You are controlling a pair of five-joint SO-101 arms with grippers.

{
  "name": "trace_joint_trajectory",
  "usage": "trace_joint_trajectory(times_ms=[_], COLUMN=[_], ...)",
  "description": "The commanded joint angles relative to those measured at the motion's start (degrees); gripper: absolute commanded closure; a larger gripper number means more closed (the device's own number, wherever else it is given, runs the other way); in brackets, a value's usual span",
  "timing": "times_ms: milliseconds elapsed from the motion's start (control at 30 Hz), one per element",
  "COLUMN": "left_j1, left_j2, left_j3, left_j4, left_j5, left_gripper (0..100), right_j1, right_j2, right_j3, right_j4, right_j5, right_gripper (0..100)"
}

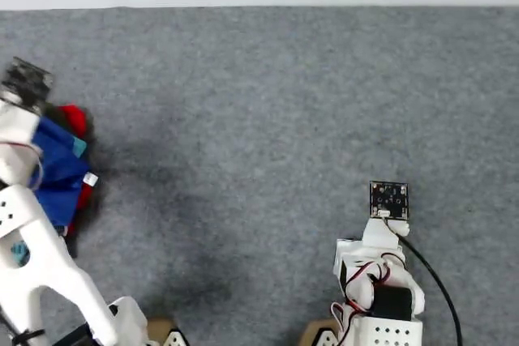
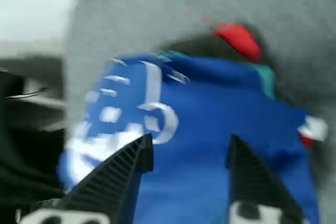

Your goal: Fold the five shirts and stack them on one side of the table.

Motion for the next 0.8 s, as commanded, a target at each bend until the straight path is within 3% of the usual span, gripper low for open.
trace_joint_trajectory(times_ms=[0, 333, 567, 767], left_j1=[1.8, 3.1, 4.3, 5.1], left_j2=[-0.4, -0.3, -0.8, -1.0], left_j3=[4.4, 19.8, 21.7, 11.6], left_j4=[0.2, -19.7, -20.8, -20.5], left_j5=[-5.2, -6.7, -9.8, -9.4], left_gripper=[75, 79, 100, 100], right_j1=[0.0, 0.0, 0.0, 0.0], right_j2=[-0.6, -0.6, -0.6, -0.6], right_j3=[0.8, 0.8, 0.8, 0.8], right_j4=[0.1, 0.1, 0.1, 0.1], right_j5=[0.5, 0.5, 0.5, 0.5], right_gripper=[99.0, 99.0, 99.0, 99.0])
